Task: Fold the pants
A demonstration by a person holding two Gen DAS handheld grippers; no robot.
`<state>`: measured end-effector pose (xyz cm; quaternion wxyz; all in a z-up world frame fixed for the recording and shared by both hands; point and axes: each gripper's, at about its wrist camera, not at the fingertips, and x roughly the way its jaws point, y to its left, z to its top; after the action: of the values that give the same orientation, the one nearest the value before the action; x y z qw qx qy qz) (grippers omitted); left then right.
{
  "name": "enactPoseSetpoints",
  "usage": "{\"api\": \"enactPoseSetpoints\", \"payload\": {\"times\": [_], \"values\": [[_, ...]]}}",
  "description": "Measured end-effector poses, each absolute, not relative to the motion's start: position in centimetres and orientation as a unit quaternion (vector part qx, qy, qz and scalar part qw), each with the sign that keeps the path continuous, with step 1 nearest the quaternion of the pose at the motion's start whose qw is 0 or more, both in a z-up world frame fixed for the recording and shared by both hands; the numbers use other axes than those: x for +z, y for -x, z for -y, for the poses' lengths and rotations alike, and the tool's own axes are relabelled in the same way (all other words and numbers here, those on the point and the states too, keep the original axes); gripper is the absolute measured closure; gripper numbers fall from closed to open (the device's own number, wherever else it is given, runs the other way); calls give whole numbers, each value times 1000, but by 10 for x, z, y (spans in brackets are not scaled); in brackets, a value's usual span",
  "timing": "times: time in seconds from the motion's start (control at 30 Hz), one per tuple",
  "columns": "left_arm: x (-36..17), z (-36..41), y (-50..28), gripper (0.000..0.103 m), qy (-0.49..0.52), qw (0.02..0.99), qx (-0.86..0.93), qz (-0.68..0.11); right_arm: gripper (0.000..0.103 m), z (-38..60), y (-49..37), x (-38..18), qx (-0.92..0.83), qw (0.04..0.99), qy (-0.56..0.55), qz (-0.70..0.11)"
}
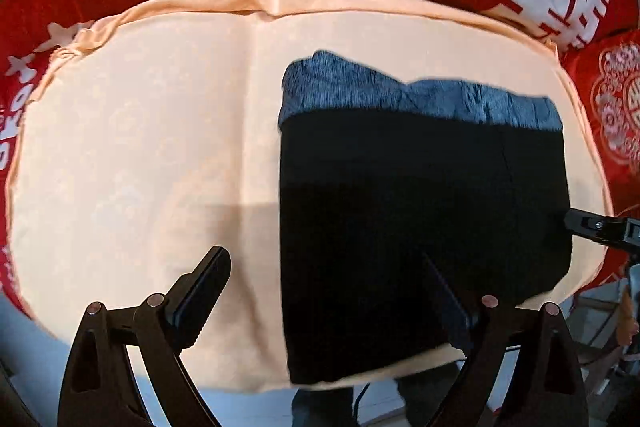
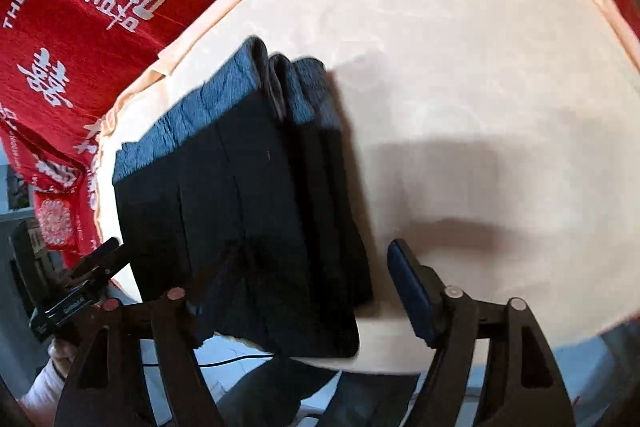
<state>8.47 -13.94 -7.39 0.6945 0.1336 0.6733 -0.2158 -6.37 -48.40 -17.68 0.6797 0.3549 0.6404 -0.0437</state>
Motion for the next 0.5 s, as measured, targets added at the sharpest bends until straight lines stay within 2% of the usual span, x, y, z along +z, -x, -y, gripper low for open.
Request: {"api": "enactPoseSetpoints", "payload": {"times": [0.13,0.23,0.27,0.3,0.33,0.5], "values": [[-66,128,-63,8,-163,693,-204,-672,23,468,84,-160,-75,684,-323,-650],[-52,118,-49,8,-154,689,-212,-676,15,453,97,-142,-99,701,-272,-652],[-46,115,-44,6,-153,690,-213,-674,11,448,100,-135,-106,707,-259,-650],[-41,113,-40,0,-155,691,-214,-673,3,445,102,-129,-111,710,-253,-648],[-34,111,-36,0,-156,693,-215,-670,0,442,105,-123,-114,714,-251,-644],[-15,106,-20,0,-165,693,-215,-668,0,424,114,-96,-121,720,-258,-633]]}}
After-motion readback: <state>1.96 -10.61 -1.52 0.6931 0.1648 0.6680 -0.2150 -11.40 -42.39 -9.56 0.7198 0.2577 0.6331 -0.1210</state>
